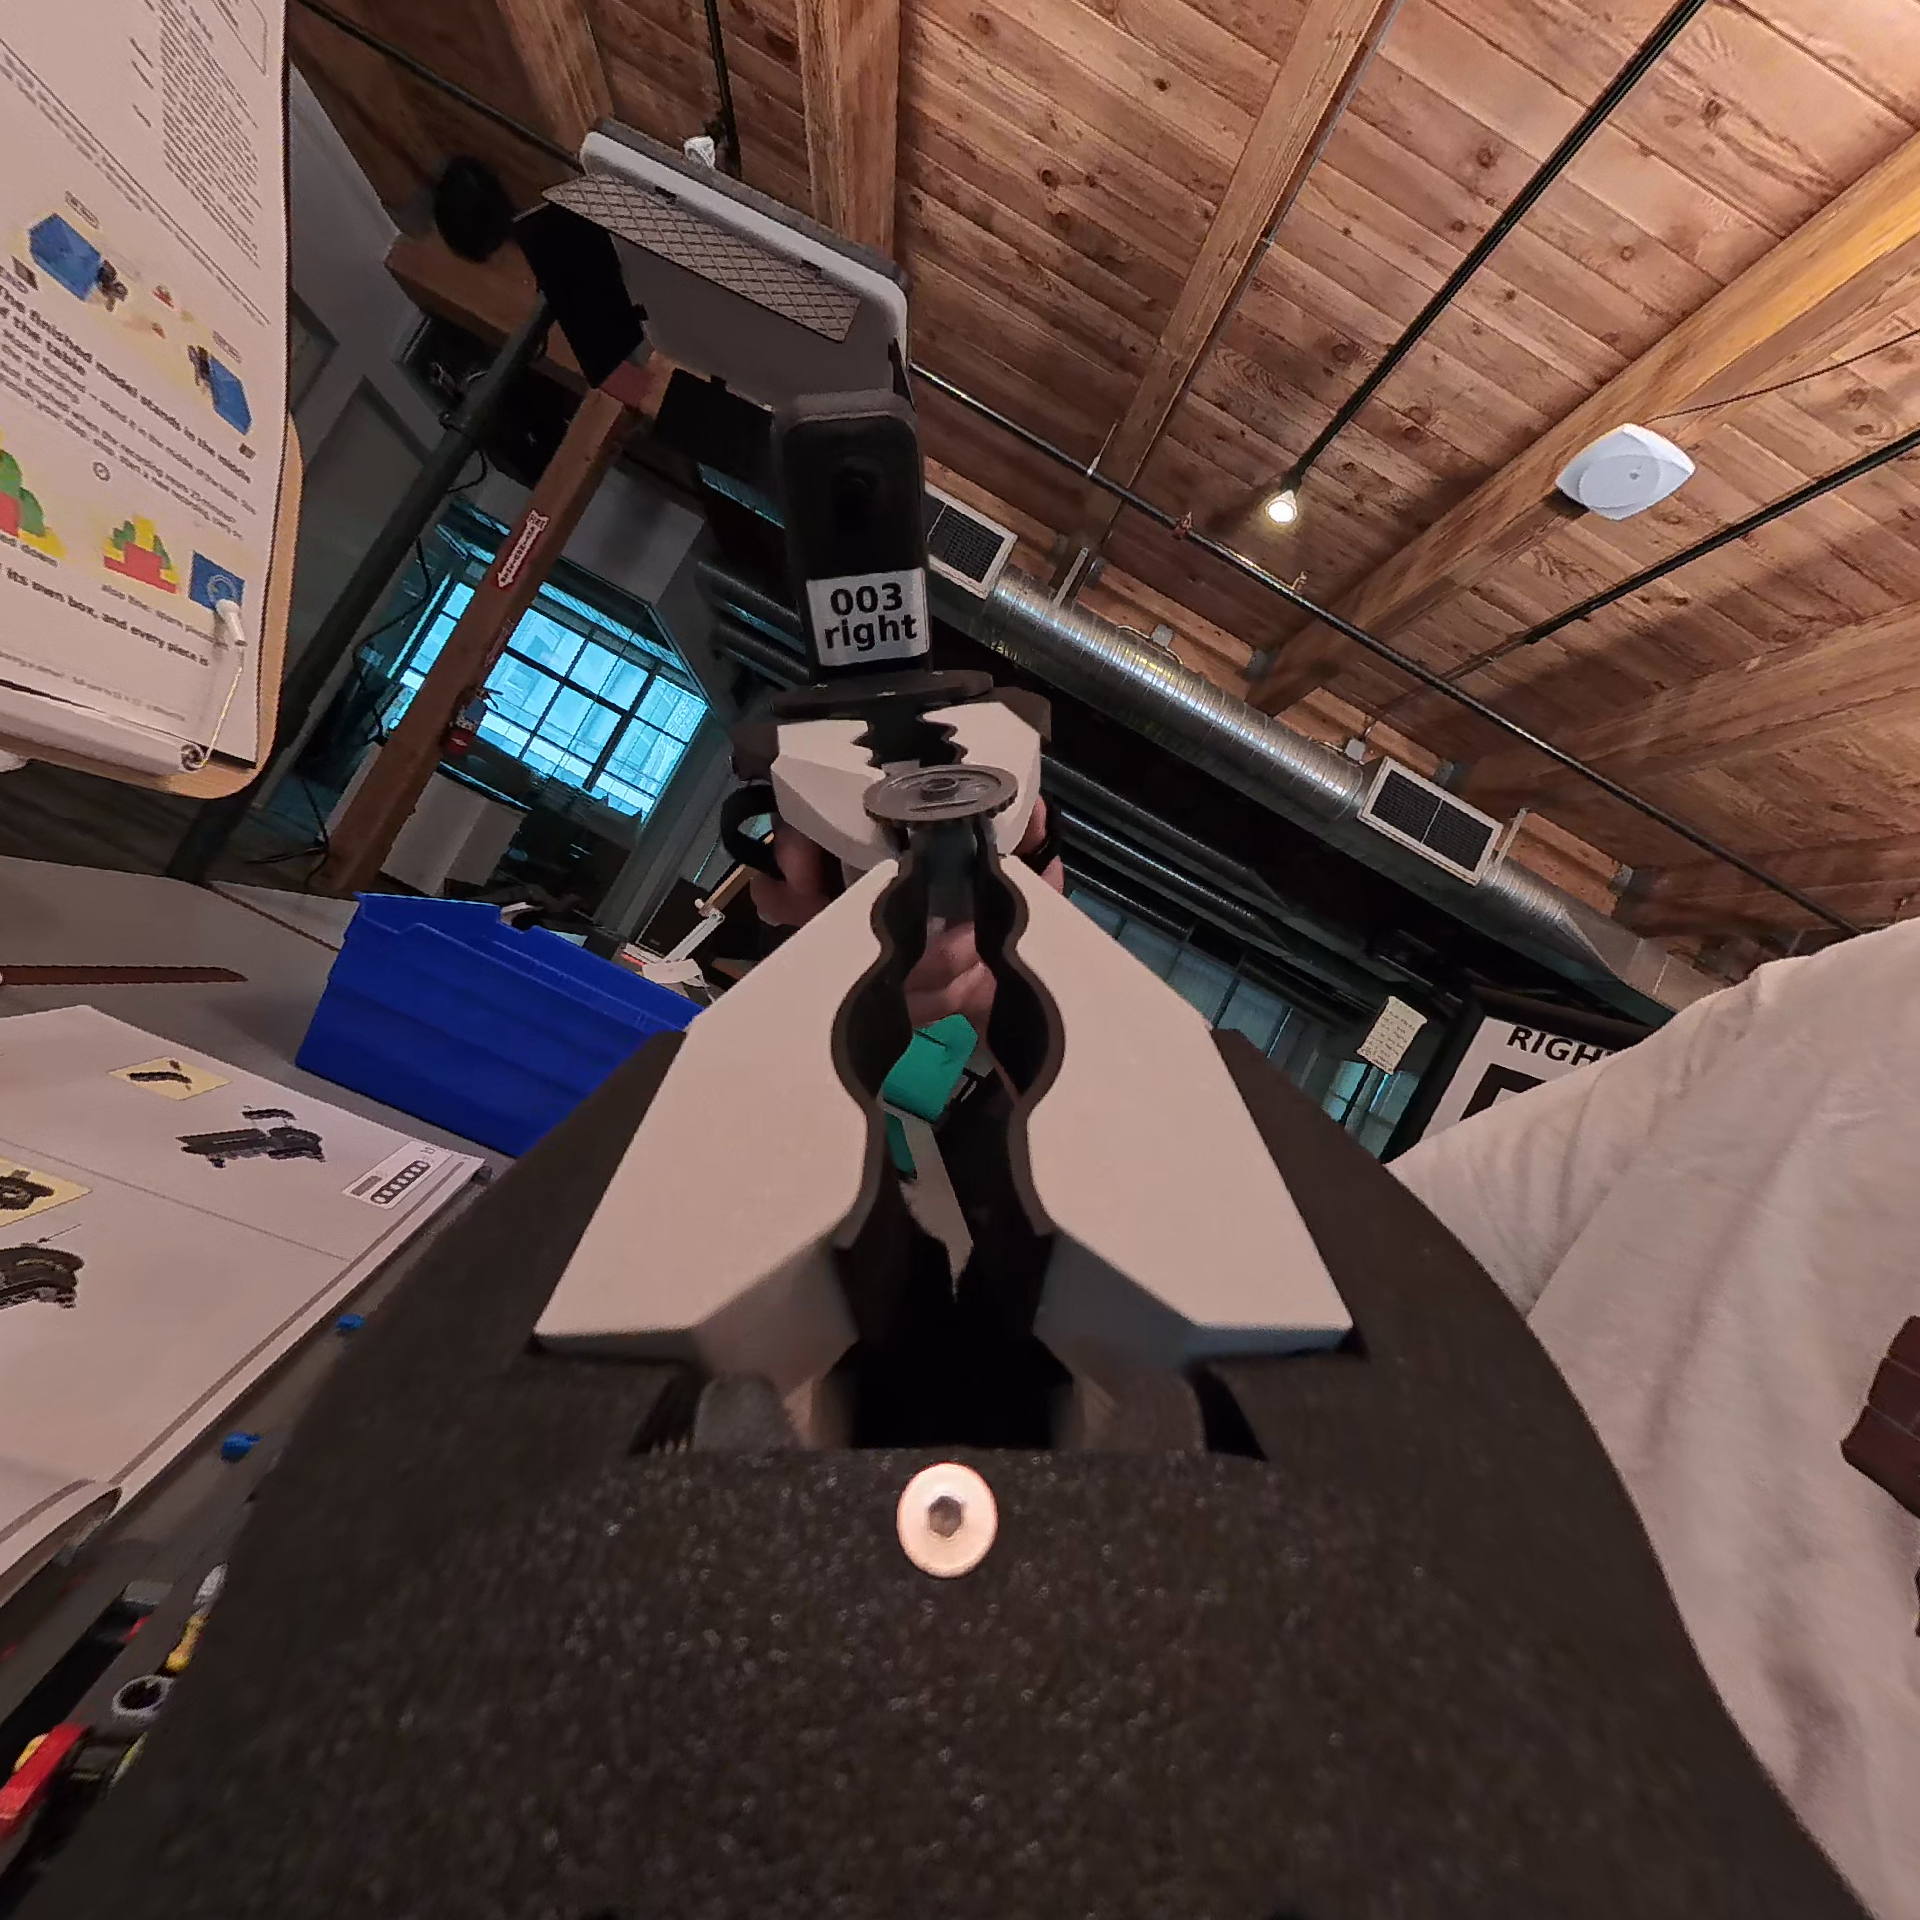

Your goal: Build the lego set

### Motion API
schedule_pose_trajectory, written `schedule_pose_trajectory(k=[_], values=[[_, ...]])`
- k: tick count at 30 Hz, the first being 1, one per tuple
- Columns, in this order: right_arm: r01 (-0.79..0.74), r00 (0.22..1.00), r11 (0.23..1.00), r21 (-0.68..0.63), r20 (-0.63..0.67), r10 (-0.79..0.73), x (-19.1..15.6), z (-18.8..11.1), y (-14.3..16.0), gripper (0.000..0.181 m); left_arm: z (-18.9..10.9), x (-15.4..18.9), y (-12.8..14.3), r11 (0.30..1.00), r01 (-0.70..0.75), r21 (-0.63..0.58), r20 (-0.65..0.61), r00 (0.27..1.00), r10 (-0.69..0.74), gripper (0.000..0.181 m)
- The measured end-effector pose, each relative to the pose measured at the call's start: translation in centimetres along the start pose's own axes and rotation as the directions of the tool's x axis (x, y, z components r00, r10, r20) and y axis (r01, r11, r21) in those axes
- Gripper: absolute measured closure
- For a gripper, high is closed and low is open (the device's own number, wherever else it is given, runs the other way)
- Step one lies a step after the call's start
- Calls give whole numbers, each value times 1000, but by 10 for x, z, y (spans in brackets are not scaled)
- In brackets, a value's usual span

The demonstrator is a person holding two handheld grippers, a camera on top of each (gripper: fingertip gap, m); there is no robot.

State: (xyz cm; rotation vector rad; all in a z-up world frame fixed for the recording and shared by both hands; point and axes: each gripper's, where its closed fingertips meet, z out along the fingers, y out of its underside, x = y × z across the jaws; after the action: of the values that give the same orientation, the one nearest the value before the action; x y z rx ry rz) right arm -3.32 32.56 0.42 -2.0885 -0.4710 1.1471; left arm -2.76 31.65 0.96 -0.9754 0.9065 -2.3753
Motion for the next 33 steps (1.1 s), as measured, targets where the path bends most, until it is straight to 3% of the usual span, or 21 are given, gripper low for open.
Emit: schedule_pose_trajectory(k=[20, 33], values=[[66, 993, 993, -95, -96, -75, -14, -4, -7, 167, -2, 14, -10, 996, 72, 59, -97, 993, -66, 173], [74, 987, 989, -128, -129, -90, -16, -1, -15, 172, -2, 14, -14, 997, 34, 71, -70, 997, -29, 173]])
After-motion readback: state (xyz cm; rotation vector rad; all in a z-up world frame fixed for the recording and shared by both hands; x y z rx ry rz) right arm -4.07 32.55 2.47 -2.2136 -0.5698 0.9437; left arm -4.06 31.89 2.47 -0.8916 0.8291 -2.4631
